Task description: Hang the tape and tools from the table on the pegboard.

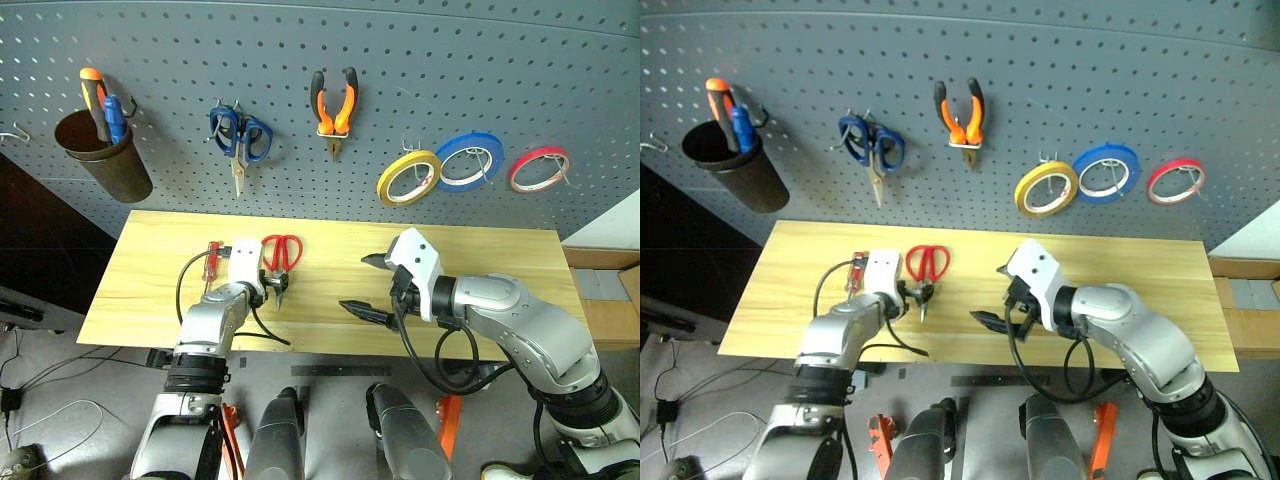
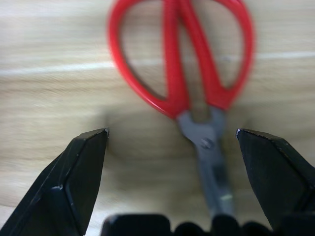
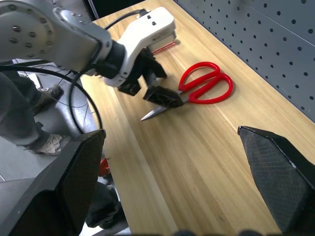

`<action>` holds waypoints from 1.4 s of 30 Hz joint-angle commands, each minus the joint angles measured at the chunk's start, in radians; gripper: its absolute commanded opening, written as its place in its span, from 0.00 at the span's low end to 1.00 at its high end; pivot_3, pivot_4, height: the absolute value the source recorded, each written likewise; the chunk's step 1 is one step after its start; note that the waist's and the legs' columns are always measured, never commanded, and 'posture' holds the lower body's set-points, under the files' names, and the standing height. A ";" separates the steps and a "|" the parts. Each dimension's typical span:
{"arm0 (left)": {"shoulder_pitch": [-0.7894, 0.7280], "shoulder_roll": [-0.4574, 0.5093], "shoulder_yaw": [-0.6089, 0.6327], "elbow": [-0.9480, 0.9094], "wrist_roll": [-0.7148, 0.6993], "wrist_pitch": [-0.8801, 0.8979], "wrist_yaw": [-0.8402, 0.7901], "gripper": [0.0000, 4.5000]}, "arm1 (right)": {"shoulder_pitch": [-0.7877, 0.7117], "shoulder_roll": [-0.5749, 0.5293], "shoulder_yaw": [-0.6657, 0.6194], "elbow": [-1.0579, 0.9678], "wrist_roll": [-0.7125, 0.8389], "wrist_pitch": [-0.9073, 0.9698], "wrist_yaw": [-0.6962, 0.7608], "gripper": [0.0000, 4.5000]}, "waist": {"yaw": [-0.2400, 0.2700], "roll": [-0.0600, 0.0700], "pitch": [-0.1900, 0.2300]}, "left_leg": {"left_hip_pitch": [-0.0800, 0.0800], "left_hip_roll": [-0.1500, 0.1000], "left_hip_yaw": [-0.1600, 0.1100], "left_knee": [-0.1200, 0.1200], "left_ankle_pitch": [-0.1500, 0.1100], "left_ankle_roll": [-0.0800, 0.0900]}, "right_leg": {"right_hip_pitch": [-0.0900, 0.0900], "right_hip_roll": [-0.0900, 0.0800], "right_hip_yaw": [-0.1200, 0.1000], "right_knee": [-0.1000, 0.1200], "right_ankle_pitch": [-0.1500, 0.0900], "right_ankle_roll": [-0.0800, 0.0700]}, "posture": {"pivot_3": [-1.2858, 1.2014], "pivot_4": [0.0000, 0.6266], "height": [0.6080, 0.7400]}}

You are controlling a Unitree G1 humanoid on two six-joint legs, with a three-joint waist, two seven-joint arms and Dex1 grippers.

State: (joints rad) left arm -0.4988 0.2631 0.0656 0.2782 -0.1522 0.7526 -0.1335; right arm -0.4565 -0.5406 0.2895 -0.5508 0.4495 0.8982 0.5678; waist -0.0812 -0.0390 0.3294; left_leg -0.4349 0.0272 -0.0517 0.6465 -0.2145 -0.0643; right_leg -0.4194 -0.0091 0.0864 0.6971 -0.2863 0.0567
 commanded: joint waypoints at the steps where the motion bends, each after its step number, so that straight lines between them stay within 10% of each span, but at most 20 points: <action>1: -0.003 -0.020 0.005 0.046 0.012 -0.010 0.012 0.92 | -0.010 -0.005 0.008 -0.017 -0.010 -0.007 0.019 1.00 | 0.000 0.000 0.000 | 0.000 0.000 0.000 0.000 0.000 0.000 | 0.000 0.000 0.000 0.000 0.000 0.000 | 0.48 0.48 1.00; 14: -0.009 -0.019 0.019 0.075 0.017 -0.117 -0.027 0.08 | -0.007 -0.016 -0.012 -0.004 -0.035 -0.001 0.031 1.00 | -0.001 0.000 0.000 | 0.000 0.000 0.000 0.000 0.000 0.000 | 0.000 0.000 0.000 0.000 0.000 0.000 | 0.47 0.48 1.00; 42: 0.554 0.111 0.105 -0.618 0.008 -0.561 -0.202 0.07 | 0.047 -0.138 -0.150 -0.061 -0.014 -0.124 0.150 1.00 | -0.005 0.000 -0.001 | 0.000 0.002 0.001 -0.001 0.000 0.000 | 0.000 -0.003 0.001 -0.002 0.000 0.000 | 0.47 0.42 1.00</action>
State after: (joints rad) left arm 0.0416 0.3682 0.1513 -0.2624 -0.1529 0.2656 -0.3376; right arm -0.4115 -0.6695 0.1686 -0.5827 0.4286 0.8108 0.7015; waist -0.0860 -0.0392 0.3288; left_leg -0.4349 0.0288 -0.0507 0.6457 -0.2145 -0.0642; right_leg -0.4192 -0.0125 0.0873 0.6955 -0.2864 0.0567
